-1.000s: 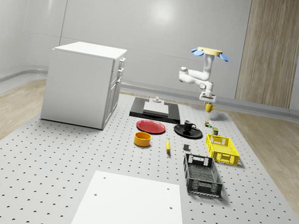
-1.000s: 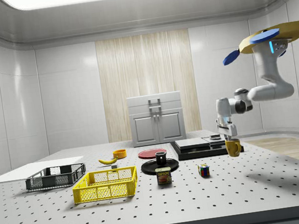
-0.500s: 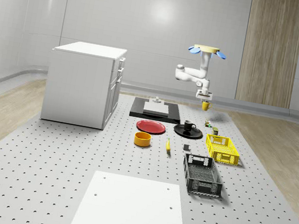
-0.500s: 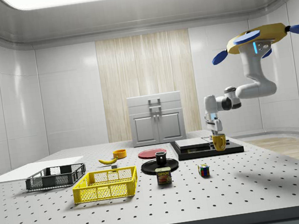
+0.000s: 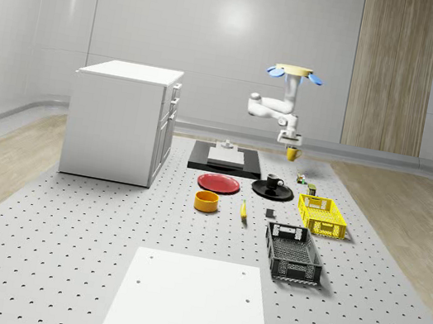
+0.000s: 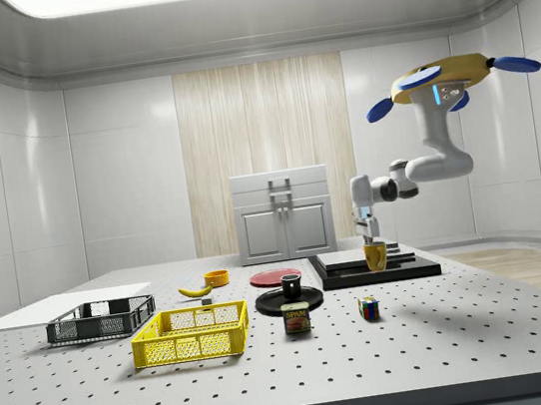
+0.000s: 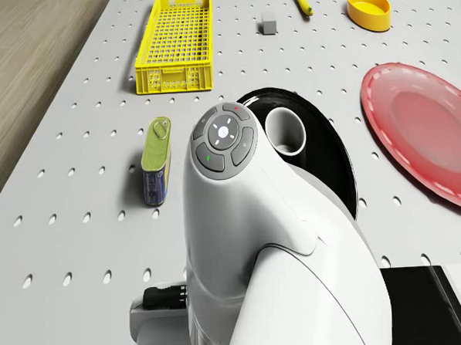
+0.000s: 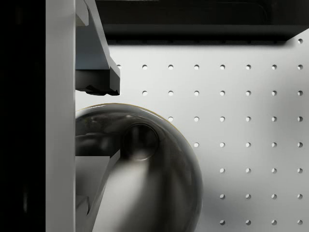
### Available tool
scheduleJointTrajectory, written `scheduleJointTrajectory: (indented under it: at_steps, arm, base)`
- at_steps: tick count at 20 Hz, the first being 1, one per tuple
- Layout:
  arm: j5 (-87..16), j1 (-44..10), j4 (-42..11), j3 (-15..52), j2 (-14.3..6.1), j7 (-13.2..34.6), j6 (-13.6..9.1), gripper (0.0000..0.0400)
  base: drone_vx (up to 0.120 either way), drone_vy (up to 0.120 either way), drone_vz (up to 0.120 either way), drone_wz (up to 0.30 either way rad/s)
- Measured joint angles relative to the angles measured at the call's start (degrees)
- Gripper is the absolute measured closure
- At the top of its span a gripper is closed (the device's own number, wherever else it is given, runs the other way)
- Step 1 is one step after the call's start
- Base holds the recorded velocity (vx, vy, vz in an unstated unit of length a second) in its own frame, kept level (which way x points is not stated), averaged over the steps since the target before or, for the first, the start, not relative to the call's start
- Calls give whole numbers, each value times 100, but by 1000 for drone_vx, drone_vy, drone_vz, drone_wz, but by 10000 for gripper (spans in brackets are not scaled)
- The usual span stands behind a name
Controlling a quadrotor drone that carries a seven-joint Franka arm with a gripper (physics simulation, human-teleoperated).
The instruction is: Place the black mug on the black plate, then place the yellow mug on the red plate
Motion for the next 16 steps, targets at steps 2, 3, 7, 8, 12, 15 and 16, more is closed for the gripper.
scheduleJointTrajectory:
  at_steps: [2,3,7,8,12,15,16]
  arm:
    - [3,-2,0,0,-8,1,7,290]
    - [5,-3,0,1,-11,2,10,290]
    - [11,-6,1,1,-26,4,24,290]
    - [12,-7,1,2,-29,5,27,290]
    - [18,-10,1,2,-42,7,39,290]
    - [21,-12,2,3,-51,8,47,290]
    - [23,-13,2,3,-54,9,50,290]
  base:
    - [120,-120,0,0]
    - [120,-120,0,0]
    - [120,-120,30,0]
    - [120,-120,120,0]
    - [120,-120,10,0]
    - [120,-120,0,0]
    - [120,-120,0,0]
